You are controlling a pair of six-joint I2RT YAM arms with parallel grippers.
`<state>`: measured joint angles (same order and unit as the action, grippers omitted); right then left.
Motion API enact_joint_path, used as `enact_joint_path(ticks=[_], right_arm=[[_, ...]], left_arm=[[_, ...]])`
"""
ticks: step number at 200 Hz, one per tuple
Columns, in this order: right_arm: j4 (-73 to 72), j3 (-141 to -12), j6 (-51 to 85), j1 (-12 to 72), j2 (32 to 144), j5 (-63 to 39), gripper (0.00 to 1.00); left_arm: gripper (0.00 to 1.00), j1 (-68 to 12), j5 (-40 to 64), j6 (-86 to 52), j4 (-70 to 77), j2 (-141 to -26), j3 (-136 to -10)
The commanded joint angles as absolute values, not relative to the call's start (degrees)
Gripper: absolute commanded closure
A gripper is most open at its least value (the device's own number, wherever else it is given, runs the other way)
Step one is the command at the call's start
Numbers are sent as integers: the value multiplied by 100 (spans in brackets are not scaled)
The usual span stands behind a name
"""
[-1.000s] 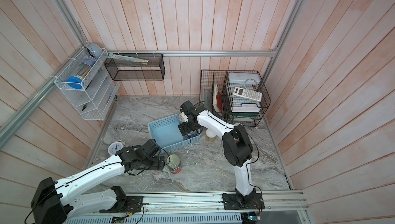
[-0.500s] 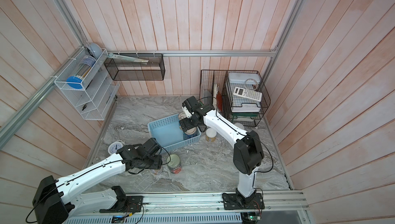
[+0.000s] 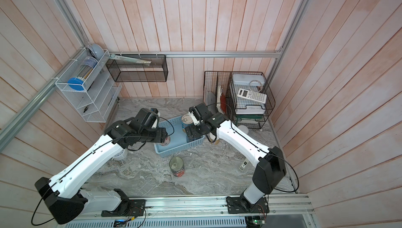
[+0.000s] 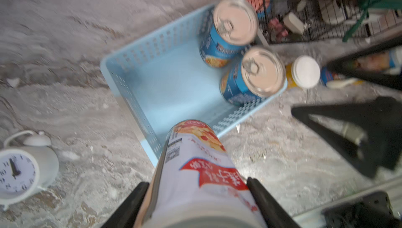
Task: Put the canned food in the basket
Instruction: Pick up the canned food from the center of the board, then place the canned food in the basket.
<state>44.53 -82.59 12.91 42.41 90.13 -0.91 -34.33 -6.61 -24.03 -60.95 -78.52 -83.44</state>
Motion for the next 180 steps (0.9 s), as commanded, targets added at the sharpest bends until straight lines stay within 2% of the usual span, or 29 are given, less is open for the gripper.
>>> enact_joint_path(ticks=[1, 54, 155, 180], right_arm=[[4394, -7972, 1594, 4426, 8700, 11, 2], [4042, -6968, 2039, 4564, 8014, -192, 2], [3652, -6452, 2153, 5137, 7940, -591, 2], [3616, -6519, 2131, 5296, 8045, -573, 2]], left_arm=[[46, -2944, -699, -1671, -5610, -8412, -8750], [46, -2271, -274, -1367, -5013, -9586, -8935], [46, -1857, -249, -1371, -4329, -10023, -8301], [42, -1808, -291, -1386, -4275, -10122, -8238]])
